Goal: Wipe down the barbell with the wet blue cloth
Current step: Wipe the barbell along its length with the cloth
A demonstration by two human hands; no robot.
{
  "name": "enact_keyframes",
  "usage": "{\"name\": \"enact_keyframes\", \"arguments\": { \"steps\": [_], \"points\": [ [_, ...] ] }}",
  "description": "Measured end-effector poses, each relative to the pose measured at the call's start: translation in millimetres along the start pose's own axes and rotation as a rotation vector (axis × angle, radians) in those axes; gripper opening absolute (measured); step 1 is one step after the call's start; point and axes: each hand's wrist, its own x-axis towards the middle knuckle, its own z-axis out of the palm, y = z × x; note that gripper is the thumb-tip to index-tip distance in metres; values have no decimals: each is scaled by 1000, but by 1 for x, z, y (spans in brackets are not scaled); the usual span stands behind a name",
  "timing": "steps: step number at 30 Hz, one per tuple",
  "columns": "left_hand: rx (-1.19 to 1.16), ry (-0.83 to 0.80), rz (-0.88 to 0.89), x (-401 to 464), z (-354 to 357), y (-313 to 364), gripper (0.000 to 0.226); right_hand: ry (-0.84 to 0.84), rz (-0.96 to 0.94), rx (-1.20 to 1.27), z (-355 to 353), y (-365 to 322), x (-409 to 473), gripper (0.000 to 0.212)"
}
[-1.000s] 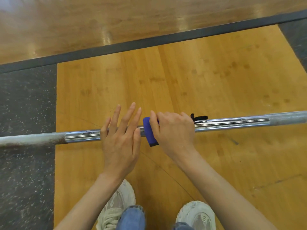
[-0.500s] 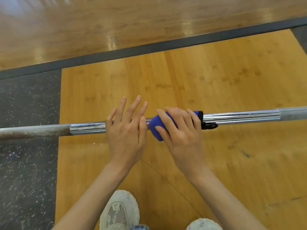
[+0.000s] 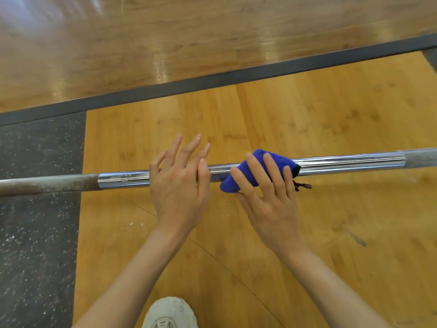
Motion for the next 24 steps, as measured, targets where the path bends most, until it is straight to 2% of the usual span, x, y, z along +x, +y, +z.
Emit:
{"name": "enact_keyframes", "arguments": {
  "steps": [5,9,11,14,16,22,24],
  "points": [
    [26,-18,2,12,3,-2,48,14,226,85,6,-14,71,42],
    [13,-8,9,19,5,-4,46,74,125,143,9,0,44,29],
    [13,4,3,22,7,-5,46,61,88,107,8,3,21,35],
    [23,-2,6,26,9,-4,47,-10,217,71,12,-12,40,47],
    [34,-17,7,28,8,-4,49,-15,312,75,11,-19,69,45],
    [21,-46,65,24,6,10,51,37,237,126,10,-4,71,39],
    [-25,-71,107,19,12,25,51,30,290,124,6,13,60,42]
  ]
}}
